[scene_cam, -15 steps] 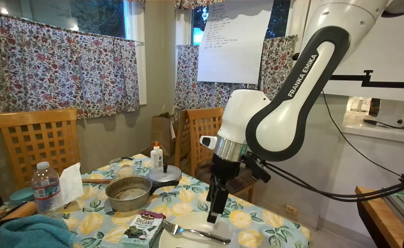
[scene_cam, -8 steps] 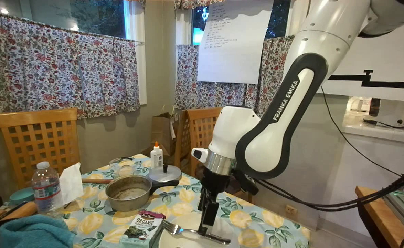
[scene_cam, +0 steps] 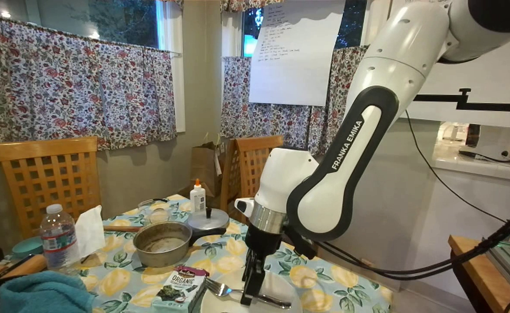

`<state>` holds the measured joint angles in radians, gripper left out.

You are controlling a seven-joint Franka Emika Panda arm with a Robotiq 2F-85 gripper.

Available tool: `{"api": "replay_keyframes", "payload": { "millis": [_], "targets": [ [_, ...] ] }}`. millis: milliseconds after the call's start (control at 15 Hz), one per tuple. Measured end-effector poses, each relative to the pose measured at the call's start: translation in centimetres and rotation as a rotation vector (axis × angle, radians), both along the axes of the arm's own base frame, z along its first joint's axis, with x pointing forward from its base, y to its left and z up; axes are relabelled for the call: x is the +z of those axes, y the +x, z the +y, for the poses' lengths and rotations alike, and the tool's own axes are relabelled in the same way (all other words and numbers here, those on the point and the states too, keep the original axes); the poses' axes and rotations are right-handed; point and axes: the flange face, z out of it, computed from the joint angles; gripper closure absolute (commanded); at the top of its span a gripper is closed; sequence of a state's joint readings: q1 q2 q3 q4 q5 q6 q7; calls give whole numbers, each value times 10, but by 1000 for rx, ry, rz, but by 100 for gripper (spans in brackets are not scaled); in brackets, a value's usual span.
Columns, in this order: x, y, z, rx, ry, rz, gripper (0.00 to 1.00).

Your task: Remove the silver fork and spoon from the white plate then put the silver pot on the plate.

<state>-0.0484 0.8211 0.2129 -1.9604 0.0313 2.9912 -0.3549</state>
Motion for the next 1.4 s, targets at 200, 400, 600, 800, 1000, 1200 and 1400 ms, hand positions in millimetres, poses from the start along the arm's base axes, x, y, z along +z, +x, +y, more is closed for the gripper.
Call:
{"api": "replay_keyframes", "payload": {
  "millis": [200, 400, 600, 800, 1000, 1200, 1400],
  "targets": [
    [-6, 3, 2, -4, 3, 2, 76],
    [-10, 6, 4, -4, 5, 0, 97],
    [-10, 7, 6, 0, 5, -3, 100],
    [-6, 10, 9, 4, 8, -12, 99],
    [0, 13, 11, 6, 9, -23, 99],
    [8, 16, 10, -1, 9, -34, 99],
    [20, 18, 2, -26, 9, -45, 99]
  ]
}}
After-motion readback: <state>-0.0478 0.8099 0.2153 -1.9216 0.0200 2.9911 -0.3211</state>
